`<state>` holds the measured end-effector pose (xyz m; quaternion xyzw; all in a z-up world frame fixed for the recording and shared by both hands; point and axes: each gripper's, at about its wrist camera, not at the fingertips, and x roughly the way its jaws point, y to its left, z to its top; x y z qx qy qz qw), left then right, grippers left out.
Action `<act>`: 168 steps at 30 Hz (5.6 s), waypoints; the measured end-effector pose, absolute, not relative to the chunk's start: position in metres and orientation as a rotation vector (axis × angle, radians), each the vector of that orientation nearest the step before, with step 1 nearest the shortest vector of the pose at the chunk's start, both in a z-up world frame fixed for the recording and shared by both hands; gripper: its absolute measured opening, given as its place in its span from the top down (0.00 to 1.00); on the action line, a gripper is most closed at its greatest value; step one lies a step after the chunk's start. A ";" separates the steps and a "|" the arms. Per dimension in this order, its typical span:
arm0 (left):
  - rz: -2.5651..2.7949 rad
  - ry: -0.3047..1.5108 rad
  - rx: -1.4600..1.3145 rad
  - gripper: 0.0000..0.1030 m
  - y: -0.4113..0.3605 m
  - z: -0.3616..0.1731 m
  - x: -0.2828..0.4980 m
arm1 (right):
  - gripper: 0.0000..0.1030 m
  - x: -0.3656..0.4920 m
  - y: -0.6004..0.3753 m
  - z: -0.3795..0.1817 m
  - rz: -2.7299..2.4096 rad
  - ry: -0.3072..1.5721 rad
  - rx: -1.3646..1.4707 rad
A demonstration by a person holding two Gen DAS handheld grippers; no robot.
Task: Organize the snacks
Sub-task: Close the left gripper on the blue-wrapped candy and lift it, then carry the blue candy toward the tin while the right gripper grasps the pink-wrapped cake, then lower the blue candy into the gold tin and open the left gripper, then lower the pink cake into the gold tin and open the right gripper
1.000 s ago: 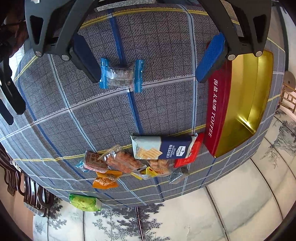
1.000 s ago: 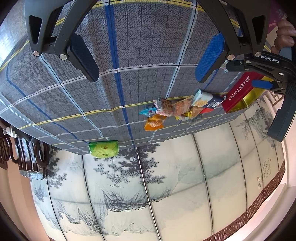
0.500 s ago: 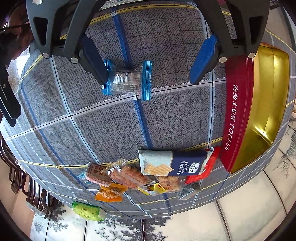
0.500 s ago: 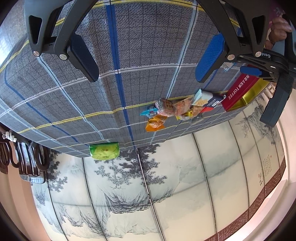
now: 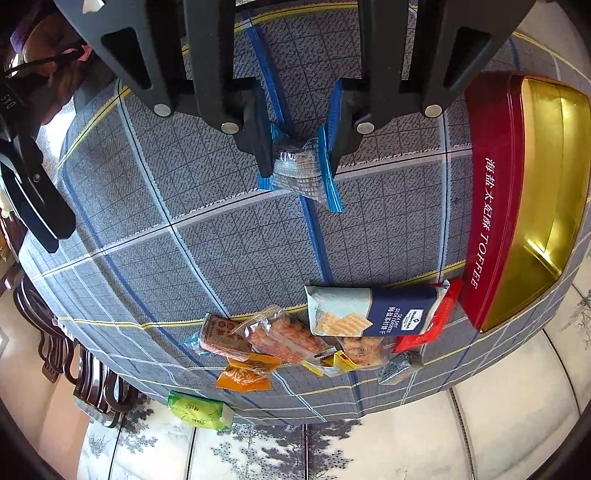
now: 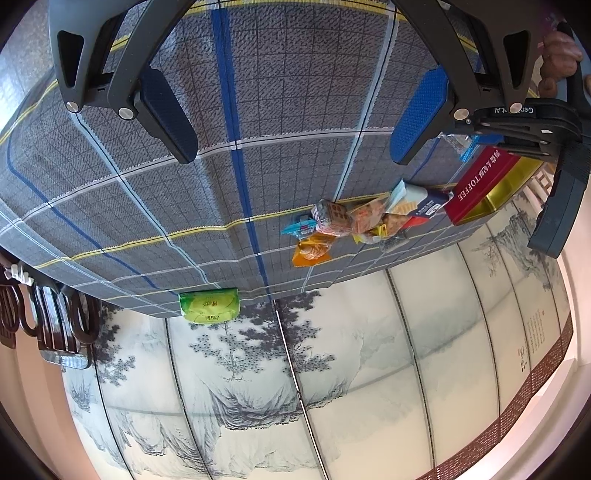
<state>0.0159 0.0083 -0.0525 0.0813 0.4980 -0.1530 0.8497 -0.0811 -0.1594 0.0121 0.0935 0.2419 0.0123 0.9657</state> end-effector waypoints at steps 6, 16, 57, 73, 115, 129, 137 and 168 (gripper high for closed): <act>-0.353 0.999 0.163 0.78 0.014 -0.033 0.012 | 0.00 -0.060 -0.148 0.020 0.111 0.543 0.083; -0.366 0.987 0.158 0.78 0.023 -0.025 0.017 | 0.60 0.046 -0.148 0.040 0.345 0.700 -0.070; -0.308 0.854 0.133 0.78 0.070 0.018 0.019 | 0.76 -0.005 -0.133 0.035 0.445 0.765 0.165; -0.083 0.824 0.180 0.77 0.173 0.009 0.070 | 0.76 0.002 -0.073 0.037 0.520 0.790 0.169; 0.076 0.758 0.048 0.21 0.273 0.017 0.093 | 0.76 0.109 0.085 0.071 0.805 0.834 0.072; 0.132 0.828 0.069 0.21 0.288 -0.004 0.065 | 0.76 0.170 0.155 0.041 0.803 0.973 0.020; 0.132 0.836 0.059 0.20 0.297 -0.009 0.065 | 0.76 0.190 0.166 0.023 0.739 1.029 0.005; 0.136 0.838 0.093 0.20 0.294 -0.010 0.057 | 0.73 0.142 0.168 0.055 0.796 0.817 0.057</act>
